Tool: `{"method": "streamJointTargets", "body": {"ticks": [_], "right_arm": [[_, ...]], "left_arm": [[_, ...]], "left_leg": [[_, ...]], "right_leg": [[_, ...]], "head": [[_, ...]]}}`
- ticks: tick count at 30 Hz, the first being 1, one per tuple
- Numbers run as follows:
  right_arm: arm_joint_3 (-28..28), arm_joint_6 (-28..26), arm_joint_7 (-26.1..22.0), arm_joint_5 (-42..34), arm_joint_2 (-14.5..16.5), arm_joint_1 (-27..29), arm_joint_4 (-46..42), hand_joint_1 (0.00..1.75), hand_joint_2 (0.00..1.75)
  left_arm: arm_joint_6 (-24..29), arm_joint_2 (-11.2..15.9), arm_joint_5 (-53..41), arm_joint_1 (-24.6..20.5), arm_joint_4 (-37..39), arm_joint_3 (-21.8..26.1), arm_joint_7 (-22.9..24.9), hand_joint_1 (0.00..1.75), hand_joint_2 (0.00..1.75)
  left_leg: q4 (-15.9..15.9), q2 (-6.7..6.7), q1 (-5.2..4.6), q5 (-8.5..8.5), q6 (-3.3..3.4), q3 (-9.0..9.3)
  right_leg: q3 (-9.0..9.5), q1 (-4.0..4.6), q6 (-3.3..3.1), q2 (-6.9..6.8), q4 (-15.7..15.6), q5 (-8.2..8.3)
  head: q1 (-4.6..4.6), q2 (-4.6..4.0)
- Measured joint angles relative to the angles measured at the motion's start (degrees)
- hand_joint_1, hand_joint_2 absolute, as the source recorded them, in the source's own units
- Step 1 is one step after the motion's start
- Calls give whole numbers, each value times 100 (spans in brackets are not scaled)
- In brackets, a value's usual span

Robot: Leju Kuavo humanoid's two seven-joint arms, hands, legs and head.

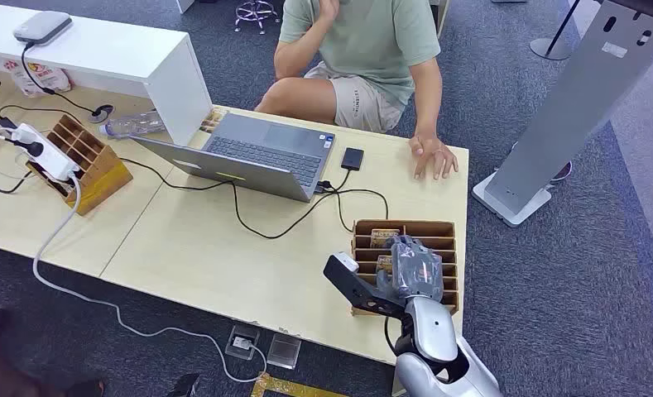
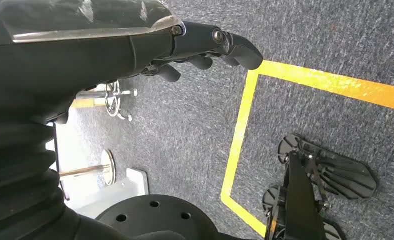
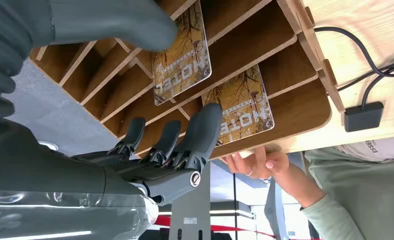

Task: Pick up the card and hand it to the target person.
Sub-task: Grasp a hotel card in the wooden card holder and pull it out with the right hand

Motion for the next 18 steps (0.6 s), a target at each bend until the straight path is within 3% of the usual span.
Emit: {"method": "streamJointTargets", "body": {"ticks": [18], "right_arm": [[-59, -36, 53, 1, -103, 108, 4, 88, 175]], "left_arm": [[-65, 2, -56, 0, 0, -10, 4, 0, 175]], "left_leg": [[0, 0, 0, 0, 0, 1]], "right_leg": [[0, 0, 0, 0, 0, 0]], "head": [[0, 0]]}}
